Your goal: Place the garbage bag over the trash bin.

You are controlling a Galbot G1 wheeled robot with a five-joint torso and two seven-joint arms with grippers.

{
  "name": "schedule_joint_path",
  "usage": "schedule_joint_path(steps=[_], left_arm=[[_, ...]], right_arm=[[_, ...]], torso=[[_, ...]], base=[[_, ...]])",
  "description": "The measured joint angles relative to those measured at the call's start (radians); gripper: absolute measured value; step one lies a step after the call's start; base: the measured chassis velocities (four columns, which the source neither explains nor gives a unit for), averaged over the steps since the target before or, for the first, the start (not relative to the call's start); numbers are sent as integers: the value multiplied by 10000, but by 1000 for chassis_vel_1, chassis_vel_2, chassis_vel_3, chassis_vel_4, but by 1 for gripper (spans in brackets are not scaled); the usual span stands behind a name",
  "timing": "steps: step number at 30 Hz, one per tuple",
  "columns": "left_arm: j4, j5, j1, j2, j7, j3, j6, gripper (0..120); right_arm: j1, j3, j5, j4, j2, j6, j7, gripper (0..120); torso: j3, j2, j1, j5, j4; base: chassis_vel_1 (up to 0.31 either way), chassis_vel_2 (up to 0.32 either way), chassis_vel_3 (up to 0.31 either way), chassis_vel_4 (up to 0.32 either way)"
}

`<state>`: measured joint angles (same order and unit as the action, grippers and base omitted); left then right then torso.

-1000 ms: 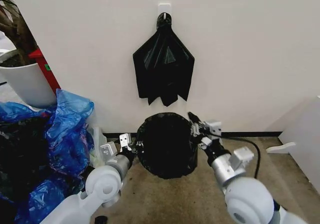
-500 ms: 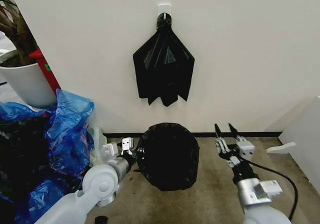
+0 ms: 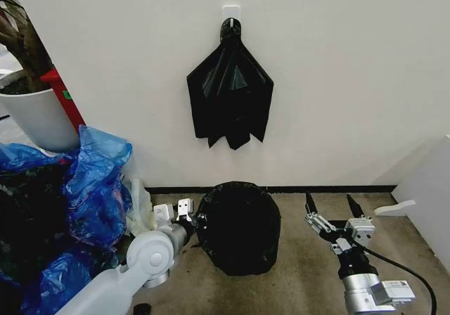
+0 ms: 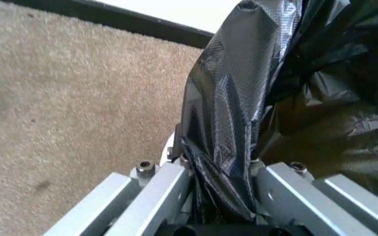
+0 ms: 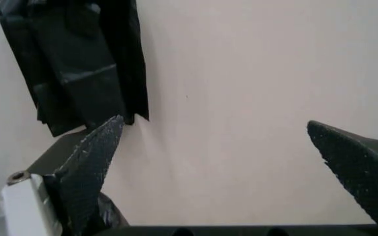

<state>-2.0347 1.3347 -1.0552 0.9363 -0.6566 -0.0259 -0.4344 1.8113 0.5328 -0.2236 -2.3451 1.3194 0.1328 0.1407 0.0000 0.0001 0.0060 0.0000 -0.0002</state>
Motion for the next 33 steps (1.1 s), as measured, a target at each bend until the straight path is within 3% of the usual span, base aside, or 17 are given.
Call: schedule_joint_path(steps=[29, 33], left_arm=[[1206, -1232, 24, 1097, -444, -908, 23, 1], [1234, -1337, 13, 1150, -438, -941, 35, 12]], right_arm=[[52, -267, 504, -211, 413, 72, 142, 100], [97, -299, 544, -263, 456, 75, 162, 100]], torso=[[-1, 1, 0, 3, 1], [-1, 1, 0, 1, -1]], base=[[0, 0, 0, 0], [0, 0, 0, 0]])
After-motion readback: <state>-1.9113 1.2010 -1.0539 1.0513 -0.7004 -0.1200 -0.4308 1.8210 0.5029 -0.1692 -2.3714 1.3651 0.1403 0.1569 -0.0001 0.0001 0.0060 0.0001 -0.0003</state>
